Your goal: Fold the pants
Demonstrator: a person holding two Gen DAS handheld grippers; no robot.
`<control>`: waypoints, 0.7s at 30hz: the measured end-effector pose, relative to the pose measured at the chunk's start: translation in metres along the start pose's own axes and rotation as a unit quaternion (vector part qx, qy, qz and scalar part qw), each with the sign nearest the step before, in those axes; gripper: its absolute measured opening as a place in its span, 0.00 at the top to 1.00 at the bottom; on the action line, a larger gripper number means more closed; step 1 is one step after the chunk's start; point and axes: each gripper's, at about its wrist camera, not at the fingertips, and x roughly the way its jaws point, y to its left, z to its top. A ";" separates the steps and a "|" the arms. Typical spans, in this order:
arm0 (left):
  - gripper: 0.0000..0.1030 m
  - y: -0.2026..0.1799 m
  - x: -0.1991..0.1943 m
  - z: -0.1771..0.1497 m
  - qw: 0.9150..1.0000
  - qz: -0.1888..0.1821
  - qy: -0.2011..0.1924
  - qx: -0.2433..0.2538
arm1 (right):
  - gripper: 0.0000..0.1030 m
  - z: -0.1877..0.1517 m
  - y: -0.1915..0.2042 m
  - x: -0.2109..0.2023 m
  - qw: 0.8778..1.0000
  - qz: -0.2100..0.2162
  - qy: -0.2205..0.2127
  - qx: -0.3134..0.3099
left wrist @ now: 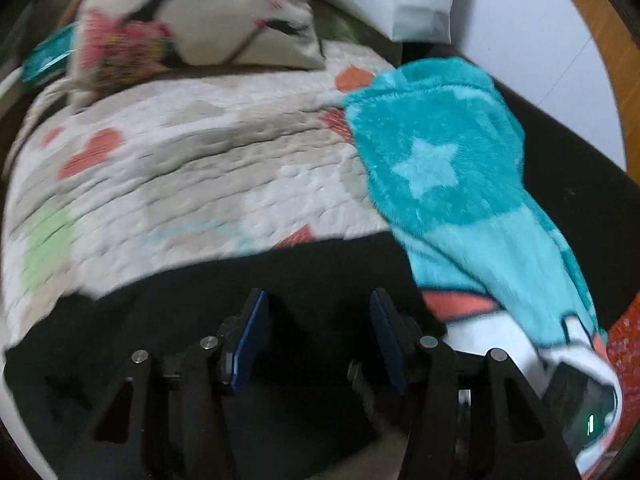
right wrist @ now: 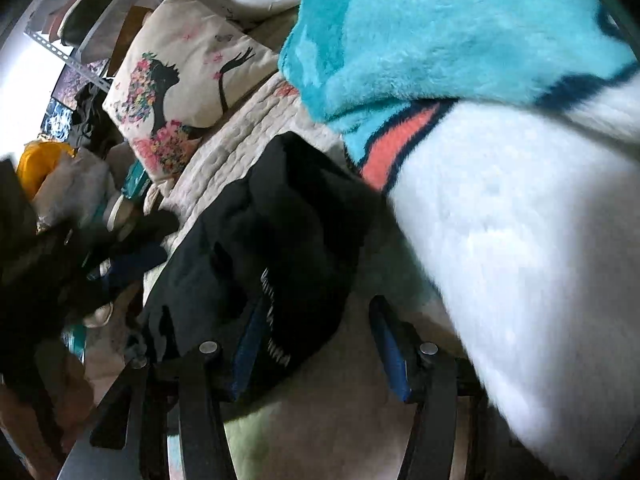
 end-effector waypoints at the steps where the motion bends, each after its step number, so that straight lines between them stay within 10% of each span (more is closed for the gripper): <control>1: 0.49 -0.003 0.016 0.010 1.000 0.002 0.013 0.007 | 0.43 0.001 0.002 0.003 1.000 0.000 -0.003 -0.002; 10: 0.61 -0.025 0.072 0.037 0.992 -0.022 0.082 0.090 | 0.48 0.011 0.016 0.017 0.998 -0.014 0.005 -0.065; 13: 0.71 -0.021 0.056 0.036 0.993 -0.035 0.067 0.088 | 0.74 0.014 0.018 0.020 0.997 -0.013 0.020 -0.075; 21: 0.73 0.033 -0.037 0.027 0.996 -0.091 -0.017 -0.005 | 0.82 0.006 0.074 -0.019 0.983 0.026 -0.018 -0.179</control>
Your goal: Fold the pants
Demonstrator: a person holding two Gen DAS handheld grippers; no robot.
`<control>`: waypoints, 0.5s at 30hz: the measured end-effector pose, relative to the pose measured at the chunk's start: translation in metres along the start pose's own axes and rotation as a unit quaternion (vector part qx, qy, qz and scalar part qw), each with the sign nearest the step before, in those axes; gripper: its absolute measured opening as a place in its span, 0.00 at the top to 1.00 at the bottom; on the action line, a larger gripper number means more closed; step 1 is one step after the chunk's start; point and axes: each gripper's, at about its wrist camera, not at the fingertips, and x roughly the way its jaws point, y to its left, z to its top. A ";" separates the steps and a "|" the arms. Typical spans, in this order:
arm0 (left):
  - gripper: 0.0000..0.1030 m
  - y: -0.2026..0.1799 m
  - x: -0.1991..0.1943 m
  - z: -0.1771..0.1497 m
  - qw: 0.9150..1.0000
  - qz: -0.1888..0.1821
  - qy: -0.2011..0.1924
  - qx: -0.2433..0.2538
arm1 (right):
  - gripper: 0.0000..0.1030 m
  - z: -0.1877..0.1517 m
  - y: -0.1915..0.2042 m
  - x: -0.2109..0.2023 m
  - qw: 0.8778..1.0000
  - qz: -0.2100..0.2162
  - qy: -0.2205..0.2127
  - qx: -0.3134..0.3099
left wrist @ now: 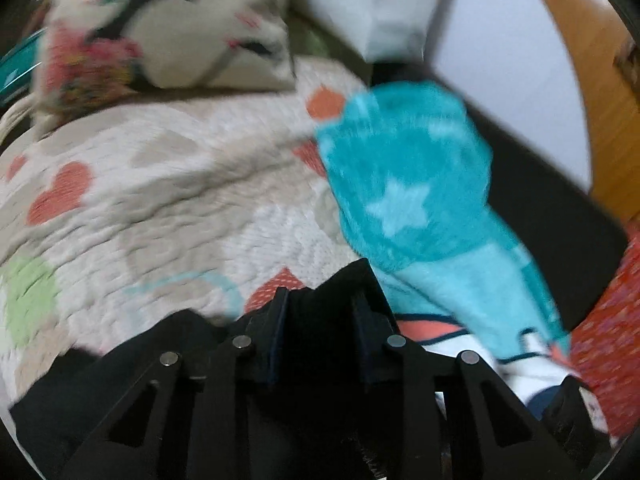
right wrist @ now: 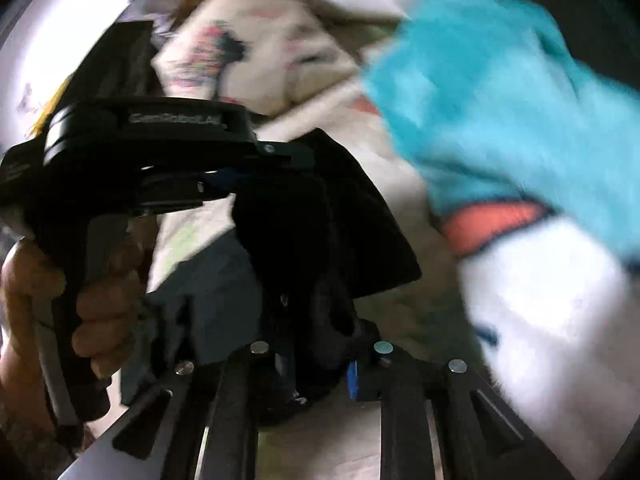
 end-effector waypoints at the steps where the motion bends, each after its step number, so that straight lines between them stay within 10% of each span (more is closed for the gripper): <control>1: 0.73 0.012 -0.021 -0.004 1.000 -0.013 -0.017 -0.022 | 0.82 0.001 0.019 -0.008 0.999 0.009 -0.008 -0.033; 15: 0.73 0.184 -0.131 -0.109 0.949 -0.102 -0.139 -0.265 | 0.82 -0.048 0.196 0.029 0.950 0.065 0.040 -0.303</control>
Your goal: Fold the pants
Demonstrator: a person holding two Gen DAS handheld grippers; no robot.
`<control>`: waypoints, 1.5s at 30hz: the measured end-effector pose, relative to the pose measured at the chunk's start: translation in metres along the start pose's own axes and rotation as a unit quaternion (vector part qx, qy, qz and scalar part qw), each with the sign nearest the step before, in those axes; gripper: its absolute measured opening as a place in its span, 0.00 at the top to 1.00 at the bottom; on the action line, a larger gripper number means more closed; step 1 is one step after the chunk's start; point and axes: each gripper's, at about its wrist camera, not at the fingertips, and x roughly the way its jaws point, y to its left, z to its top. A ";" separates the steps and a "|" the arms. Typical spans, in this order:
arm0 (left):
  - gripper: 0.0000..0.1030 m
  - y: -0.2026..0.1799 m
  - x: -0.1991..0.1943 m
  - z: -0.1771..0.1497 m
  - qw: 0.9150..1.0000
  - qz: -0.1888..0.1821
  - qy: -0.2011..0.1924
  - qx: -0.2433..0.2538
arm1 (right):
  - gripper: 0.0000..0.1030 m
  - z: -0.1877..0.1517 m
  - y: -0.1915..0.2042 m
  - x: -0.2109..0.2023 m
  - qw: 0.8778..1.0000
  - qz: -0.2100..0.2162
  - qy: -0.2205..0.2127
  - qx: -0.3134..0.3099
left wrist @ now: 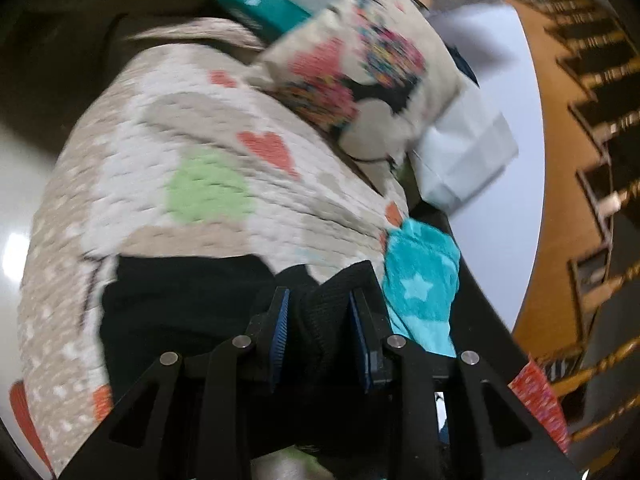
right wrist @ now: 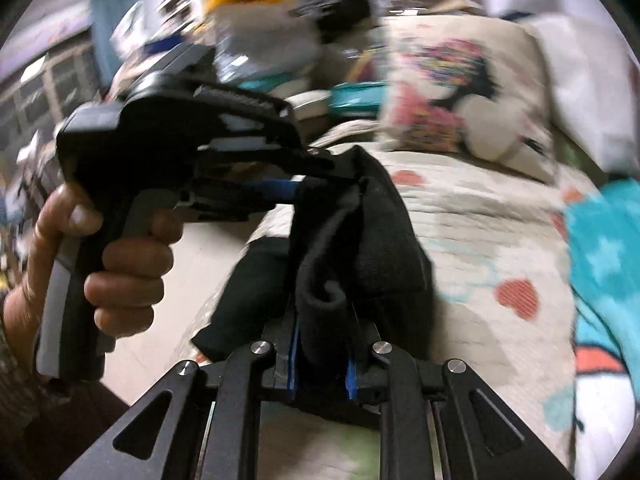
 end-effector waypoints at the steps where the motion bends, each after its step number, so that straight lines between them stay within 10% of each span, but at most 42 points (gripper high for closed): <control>1: 0.73 0.010 -0.006 -0.001 1.000 0.002 -0.005 -0.009 | 0.82 -0.002 0.009 0.006 1.000 0.002 0.006 -0.013; 14: 0.67 0.092 -0.042 0.000 0.989 0.043 -0.058 -0.132 | 0.78 0.003 0.072 0.071 0.991 -0.009 0.049 -0.123; 17: 0.67 0.103 -0.059 0.002 0.983 0.059 -0.080 -0.157 | 0.62 -0.003 0.082 0.078 0.989 -0.006 0.053 -0.135; 19: 0.67 0.109 -0.075 0.004 0.977 0.059 -0.106 -0.174 | 0.34 -0.007 0.088 0.082 0.988 0.006 0.058 -0.143; 24: 0.67 0.085 -0.097 0.006 0.975 0.110 -0.148 -0.122 | 0.29 -0.015 0.101 0.066 0.985 0.031 0.055 -0.159; 31: 0.61 0.042 -0.052 -0.015 0.985 0.151 -0.079 -0.019 | 0.29 -0.018 0.051 0.009 0.990 0.056 0.052 -0.115; 37: 0.46 0.060 -0.013 -0.032 0.956 0.292 -0.005 -0.014 | 0.29 0.031 -0.037 0.010 0.999 -0.025 0.023 0.010; 45: 0.36 0.083 -0.028 -0.030 0.961 0.268 -0.002 -0.062 | 0.29 0.069 -0.088 0.121 0.982 -0.036 0.135 0.131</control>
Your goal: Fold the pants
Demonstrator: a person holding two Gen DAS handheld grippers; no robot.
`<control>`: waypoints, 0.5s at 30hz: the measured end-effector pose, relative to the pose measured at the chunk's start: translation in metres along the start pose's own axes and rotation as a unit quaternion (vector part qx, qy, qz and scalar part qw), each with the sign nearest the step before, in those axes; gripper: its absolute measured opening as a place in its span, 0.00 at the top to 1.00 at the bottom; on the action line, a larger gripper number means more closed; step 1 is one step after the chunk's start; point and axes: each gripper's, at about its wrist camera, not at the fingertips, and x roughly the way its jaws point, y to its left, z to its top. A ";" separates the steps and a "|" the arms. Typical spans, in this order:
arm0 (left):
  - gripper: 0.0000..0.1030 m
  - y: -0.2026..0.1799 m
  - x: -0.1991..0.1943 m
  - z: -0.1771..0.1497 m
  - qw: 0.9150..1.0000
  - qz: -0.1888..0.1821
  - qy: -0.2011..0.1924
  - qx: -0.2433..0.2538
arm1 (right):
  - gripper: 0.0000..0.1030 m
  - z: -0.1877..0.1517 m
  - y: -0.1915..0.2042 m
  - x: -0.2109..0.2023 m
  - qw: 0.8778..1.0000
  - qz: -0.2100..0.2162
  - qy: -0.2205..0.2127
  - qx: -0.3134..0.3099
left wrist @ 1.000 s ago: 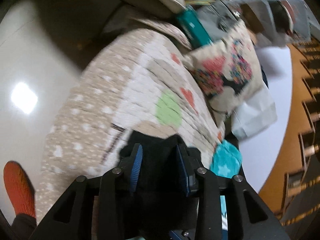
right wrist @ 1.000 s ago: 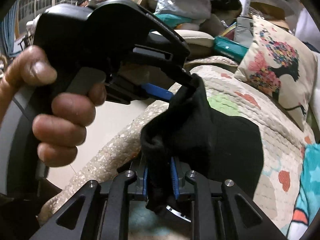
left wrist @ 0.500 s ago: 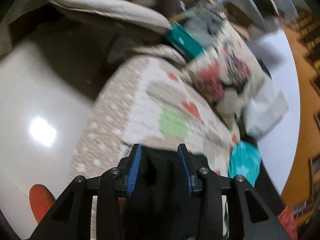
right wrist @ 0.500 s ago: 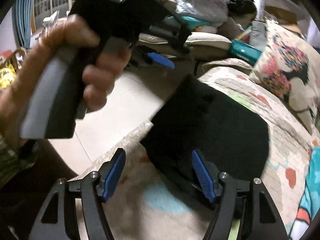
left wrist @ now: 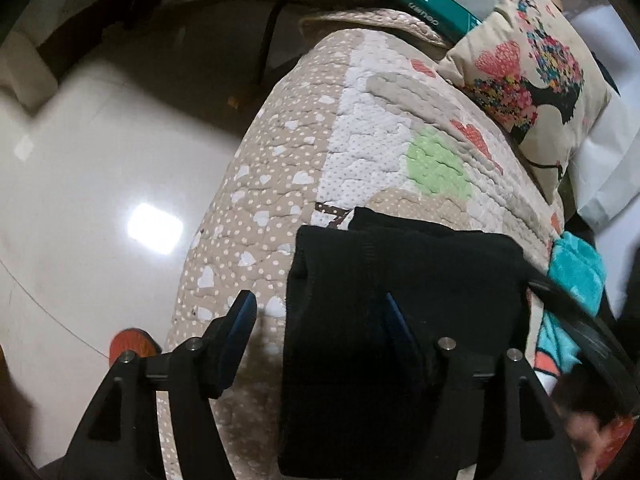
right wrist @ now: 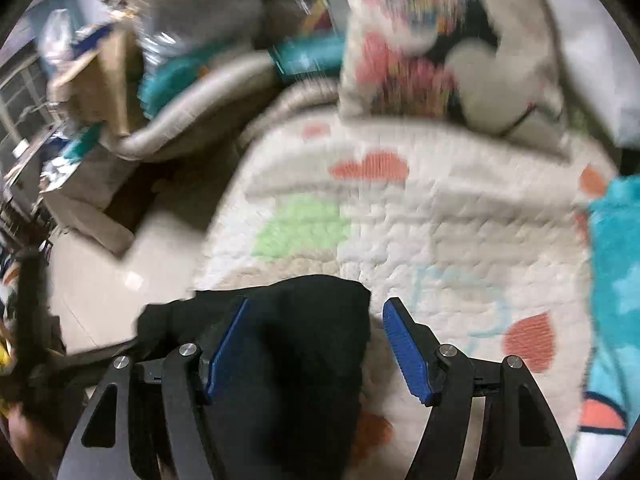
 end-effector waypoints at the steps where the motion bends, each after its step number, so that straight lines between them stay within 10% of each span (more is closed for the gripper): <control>1: 0.36 0.004 -0.003 0.003 1.000 -0.010 0.000 -0.011 | 0.29 0.003 -0.004 0.019 0.999 -0.018 0.026 0.011; 4: 0.36 0.021 -0.013 0.010 0.997 -0.056 0.002 -0.055 | 0.29 0.007 -0.011 0.023 0.999 -0.029 0.005 0.024; 9: 0.38 0.041 -0.035 0.019 0.994 -0.031 -0.050 -0.087 | 0.29 -0.004 -0.031 -0.019 0.998 -0.021 -0.045 0.029; 15: 0.38 0.034 -0.044 -0.001 0.987 -0.113 -0.076 -0.081 | 0.27 -0.040 -0.067 -0.048 0.994 0.049 -0.052 0.084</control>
